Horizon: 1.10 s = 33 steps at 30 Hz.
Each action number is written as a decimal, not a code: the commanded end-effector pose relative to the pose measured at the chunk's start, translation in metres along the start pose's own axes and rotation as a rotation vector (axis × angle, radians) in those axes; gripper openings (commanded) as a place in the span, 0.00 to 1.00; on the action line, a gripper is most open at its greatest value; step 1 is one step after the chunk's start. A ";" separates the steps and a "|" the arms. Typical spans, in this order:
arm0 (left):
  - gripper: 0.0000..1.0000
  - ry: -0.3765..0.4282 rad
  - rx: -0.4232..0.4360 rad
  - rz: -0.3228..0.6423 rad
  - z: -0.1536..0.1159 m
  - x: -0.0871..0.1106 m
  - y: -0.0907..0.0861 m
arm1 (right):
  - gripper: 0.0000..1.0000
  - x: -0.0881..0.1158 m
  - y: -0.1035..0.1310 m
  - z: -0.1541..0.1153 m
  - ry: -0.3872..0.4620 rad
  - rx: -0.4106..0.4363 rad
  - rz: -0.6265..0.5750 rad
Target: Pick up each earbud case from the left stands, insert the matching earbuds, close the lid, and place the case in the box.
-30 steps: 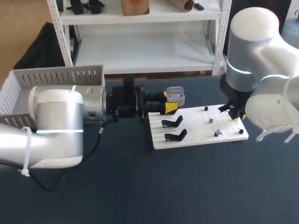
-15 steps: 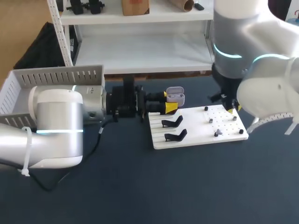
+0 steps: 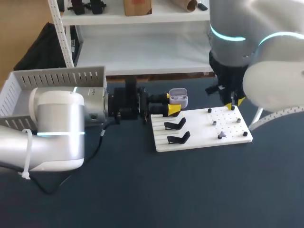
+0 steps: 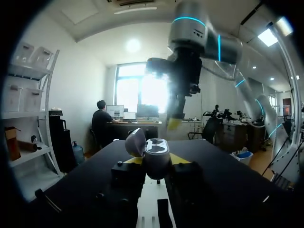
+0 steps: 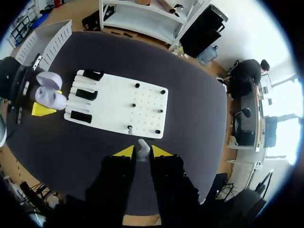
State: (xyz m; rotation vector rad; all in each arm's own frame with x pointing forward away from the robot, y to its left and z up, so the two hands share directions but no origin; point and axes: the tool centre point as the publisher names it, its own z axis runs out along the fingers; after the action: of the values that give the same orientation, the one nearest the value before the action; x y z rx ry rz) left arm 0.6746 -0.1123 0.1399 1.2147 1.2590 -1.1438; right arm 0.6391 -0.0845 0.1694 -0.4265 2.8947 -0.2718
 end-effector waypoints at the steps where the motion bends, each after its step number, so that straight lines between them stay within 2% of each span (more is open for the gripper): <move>1: 0.00 -0.004 -0.005 0.002 0.000 0.001 -0.001 | 0.00 0.008 0.001 -0.032 -0.023 -0.046 -0.009; 16: 0.00 -0.004 -0.005 0.002 0.000 0.001 -0.001 | 0.00 0.008 0.001 -0.032 -0.023 -0.046 -0.009; 17: 0.00 -0.004 -0.005 0.002 0.000 0.001 -0.001 | 0.00 0.006 0.005 -0.032 0.000 -0.009 0.015; 19: 0.00 -0.004 -0.005 0.002 0.000 0.001 -0.001 | 0.00 0.003 0.018 -0.041 -0.008 -0.018 0.095; 20: 0.00 -0.004 -0.005 0.002 0.000 0.001 -0.001 | 0.00 0.003 0.024 -0.044 0.040 0.007 0.140; 21: 0.00 -0.004 -0.005 0.002 0.000 0.001 -0.001 | 0.00 0.001 0.028 -0.048 0.008 0.012 0.178; 23: 0.00 -0.004 -0.005 0.002 0.000 0.001 -0.001 | 0.00 0.001 0.034 -0.052 0.047 0.071 0.245; 24: 0.00 -0.004 -0.005 0.002 0.000 0.001 -0.001 | 0.00 0.000 0.037 -0.057 0.021 0.040 0.280; 26: 0.00 -0.004 -0.005 0.002 0.000 0.001 -0.001 | 0.00 -0.002 0.042 -0.063 0.028 0.071 0.336; 29: 0.00 -0.004 -0.005 0.002 0.000 0.001 -0.001 | 0.00 -0.004 0.050 -0.072 0.071 0.088 0.436; 33: 0.00 -0.004 -0.005 0.002 0.000 0.001 -0.001 | 0.00 -0.015 0.063 -0.078 0.097 0.085 0.495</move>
State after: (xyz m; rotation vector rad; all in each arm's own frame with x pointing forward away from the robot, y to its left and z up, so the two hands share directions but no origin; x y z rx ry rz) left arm 0.6747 -0.1123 0.1399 1.2145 1.2591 -1.1436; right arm 0.6086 -0.0221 0.2281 0.2514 2.9228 -0.2368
